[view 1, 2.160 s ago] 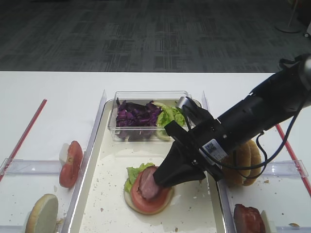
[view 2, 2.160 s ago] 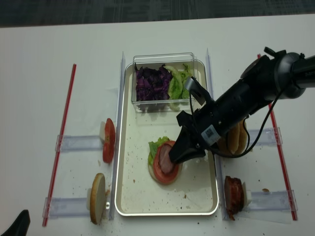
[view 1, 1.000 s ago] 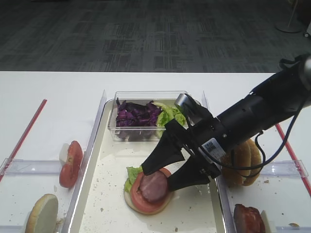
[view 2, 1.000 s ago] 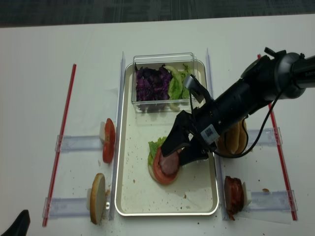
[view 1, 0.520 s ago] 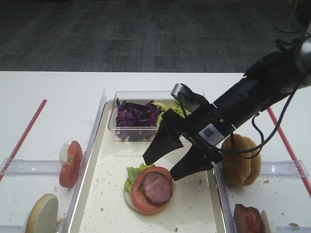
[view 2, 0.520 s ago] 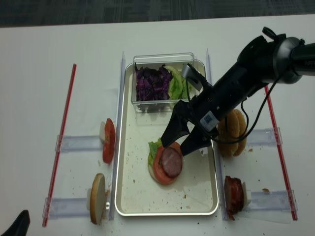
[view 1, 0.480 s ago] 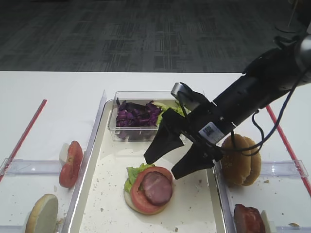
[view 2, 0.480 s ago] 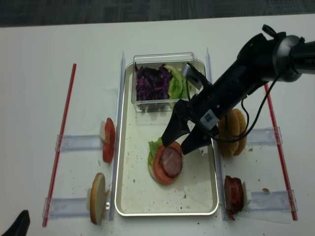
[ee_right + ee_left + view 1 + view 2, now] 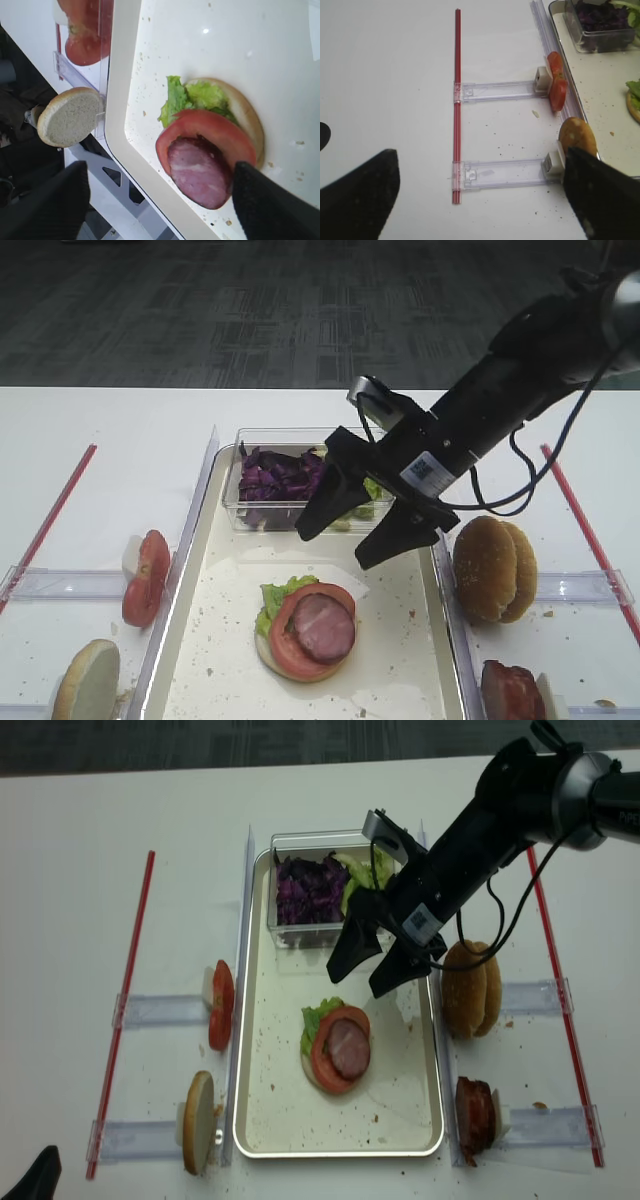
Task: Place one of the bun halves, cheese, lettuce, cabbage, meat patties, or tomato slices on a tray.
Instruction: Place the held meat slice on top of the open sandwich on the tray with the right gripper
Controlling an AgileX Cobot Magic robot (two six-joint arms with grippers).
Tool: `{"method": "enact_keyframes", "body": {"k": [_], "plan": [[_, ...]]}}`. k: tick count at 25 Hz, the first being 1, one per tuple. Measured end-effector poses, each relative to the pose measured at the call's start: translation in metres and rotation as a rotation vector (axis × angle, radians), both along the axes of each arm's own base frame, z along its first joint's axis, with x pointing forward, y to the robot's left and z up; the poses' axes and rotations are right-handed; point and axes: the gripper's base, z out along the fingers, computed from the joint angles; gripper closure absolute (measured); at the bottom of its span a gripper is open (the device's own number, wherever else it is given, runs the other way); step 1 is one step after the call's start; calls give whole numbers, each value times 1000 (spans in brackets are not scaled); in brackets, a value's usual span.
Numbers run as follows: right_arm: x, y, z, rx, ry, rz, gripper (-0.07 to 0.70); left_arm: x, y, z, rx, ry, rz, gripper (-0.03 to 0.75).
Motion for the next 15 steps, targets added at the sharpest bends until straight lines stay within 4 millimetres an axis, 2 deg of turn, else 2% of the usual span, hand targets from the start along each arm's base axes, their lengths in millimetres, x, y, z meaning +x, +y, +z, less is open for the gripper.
{"method": "enact_keyframes", "body": {"k": [3, 11, 15], "plan": [[6, -1, 7, -40, -16, 2, 29, 0, 0, 0, 0, 0, 0, 103], [22, -6, 58, -153, -160, -7, 29, 0, 0, 0, 0, 0, 0, 103], [28, -12, 72, -242, -229, 1, 29, 0, 0, 0, 0, 0, 0, 104]]}}
